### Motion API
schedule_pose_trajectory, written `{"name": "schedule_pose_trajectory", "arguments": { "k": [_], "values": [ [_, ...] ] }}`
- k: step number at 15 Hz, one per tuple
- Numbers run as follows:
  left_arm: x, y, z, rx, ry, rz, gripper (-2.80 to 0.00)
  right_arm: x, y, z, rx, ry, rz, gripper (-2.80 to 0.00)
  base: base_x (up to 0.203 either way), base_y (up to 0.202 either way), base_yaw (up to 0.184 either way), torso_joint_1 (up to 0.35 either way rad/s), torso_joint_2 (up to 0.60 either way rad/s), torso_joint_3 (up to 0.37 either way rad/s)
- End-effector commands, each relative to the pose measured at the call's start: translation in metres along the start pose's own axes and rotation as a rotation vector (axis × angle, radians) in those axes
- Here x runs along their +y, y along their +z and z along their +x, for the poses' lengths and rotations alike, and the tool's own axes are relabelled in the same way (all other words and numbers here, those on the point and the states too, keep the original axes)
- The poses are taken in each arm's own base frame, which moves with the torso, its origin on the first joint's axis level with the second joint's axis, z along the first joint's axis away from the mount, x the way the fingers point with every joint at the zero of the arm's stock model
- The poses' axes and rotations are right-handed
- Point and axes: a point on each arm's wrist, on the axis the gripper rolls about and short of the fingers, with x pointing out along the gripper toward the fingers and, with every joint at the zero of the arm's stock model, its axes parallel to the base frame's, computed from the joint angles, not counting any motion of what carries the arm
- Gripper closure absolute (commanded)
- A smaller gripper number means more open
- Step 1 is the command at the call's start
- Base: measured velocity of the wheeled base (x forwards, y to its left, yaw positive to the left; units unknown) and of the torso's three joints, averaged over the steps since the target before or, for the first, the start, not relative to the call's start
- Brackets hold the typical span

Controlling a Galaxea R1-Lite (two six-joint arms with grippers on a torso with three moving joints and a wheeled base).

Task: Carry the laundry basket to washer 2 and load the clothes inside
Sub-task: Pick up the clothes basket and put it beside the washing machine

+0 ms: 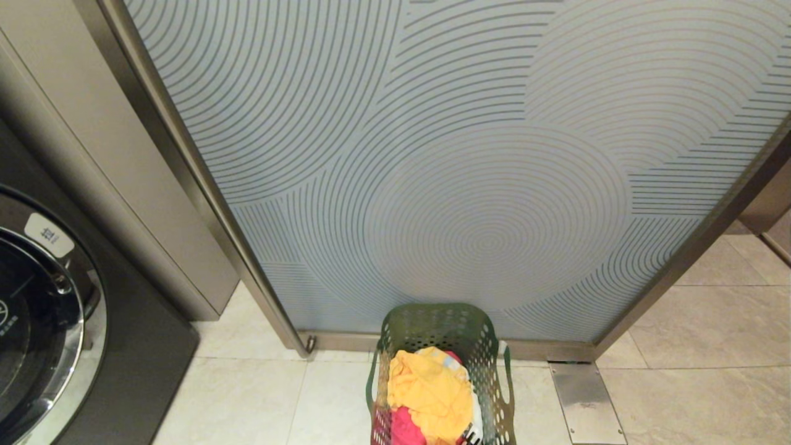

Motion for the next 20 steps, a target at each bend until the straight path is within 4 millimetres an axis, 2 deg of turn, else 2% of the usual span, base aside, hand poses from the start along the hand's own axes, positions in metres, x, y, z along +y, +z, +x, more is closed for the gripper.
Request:
{"name": "schedule_pose_trajectory", "arguments": {
  "k": [1, 2, 3, 5, 6, 7, 8, 10, 11, 12, 13, 15, 17, 20],
  "values": [
    [0.0, 0.004, -0.001, -0.021, -0.002, 0.005, 0.0, 0.0, -0.006, 0.001, 0.024, 0.005, -0.075, 0.0, 0.0, 0.0, 0.0, 0.0, 0.0, 0.0],
    [0.001, 0.016, -0.006, -0.06, -0.004, 0.008, 0.0, 0.0, 0.007, -0.001, -0.005, 0.005, -0.118, 0.0, 0.0, 0.0, 0.0, 0.0, 0.0, 0.0],
    [0.001, 0.036, -0.014, -0.108, -0.019, 0.011, 0.0, -0.001, 0.029, -0.003, -0.028, 0.001, -0.131, 0.0, 0.0, 0.0, 0.0, 0.0, 0.0, 0.0],
    [0.002, 0.087, -0.024, -0.111, -0.119, 0.016, 0.0, -0.004, 0.095, -0.002, -0.016, -0.007, -0.081, 0.0, 0.0, 0.0, 0.0, 0.0, 0.0, 0.0],
    [0.001, 0.103, -0.015, -0.033, -0.176, 0.012, 0.0, -0.004, 0.118, 0.011, 0.074, -0.003, -0.029, 0.0, 0.0, 0.0, 0.0, 0.0, 0.0, 0.0],
    [0.001, 0.117, 0.003, 0.068, -0.23, 0.002, 0.0, -0.005, 0.133, 0.035, 0.203, 0.002, 0.024, 0.0, 0.0, 0.0, 0.0, 0.0, 0.0, 0.0],
    [0.001, 0.126, 0.023, 0.174, -0.271, -0.013, 0.0, -0.005, 0.139, 0.062, 0.333, 0.006, 0.072, 0.0, 0.0, 0.0, 0.0, 0.0, 0.0, 0.0],
    [0.0, 0.131, 0.068, 0.387, -0.334, -0.047, 0.0, -0.003, 0.136, 0.118, 0.561, 0.025, 0.16, -0.1, 0.0, 0.0, 0.0, 0.0, 0.0, 0.0],
    [-0.002, 0.128, 0.09, 0.48, -0.366, -0.062, -2.35, -0.001, 0.128, 0.145, 0.661, 0.031, 0.199, -2.8, 0.0, 0.0, 0.0, 0.0, 0.0, 0.0],
    [-0.004, 0.121, 0.109, 0.556, -0.397, -0.069, -2.8, 0.002, 0.118, 0.169, 0.743, 0.03, 0.237, -2.8, 0.0, 0.0, 0.0, 0.0, 0.0, 0.0],
    [-0.007, 0.112, 0.122, 0.615, -0.432, -0.066, -2.8, 0.004, 0.107, 0.188, 0.801, 0.024, 0.28, -2.8, 0.0, 0.0, 0.0, 0.0, 0.0, 0.0],
    [-0.019, 0.095, 0.136, 0.716, -0.503, -0.026, -2.8, 0.01, 0.082, 0.216, 0.881, 0.015, 0.341, -2.8, 0.0, 0.0, 0.0, 0.0, 0.0, 0.0],
    [-0.031, 0.085, 0.149, 0.791, -0.533, 0.026, -2.8, 0.02, 0.059, 0.242, 0.892, 0.038, 0.365, -2.8, 0.0, 0.0, 0.0, 0.0, 0.0, 0.0],
    [-0.052, 0.072, 0.18, 0.843, -0.496, 0.131, -2.8, 0.061, 0.031, 0.272, 0.916, 0.162, 0.352, -2.8, 0.0, 0.0, 0.0, 0.0, 0.0, 0.0]
  ]
}}
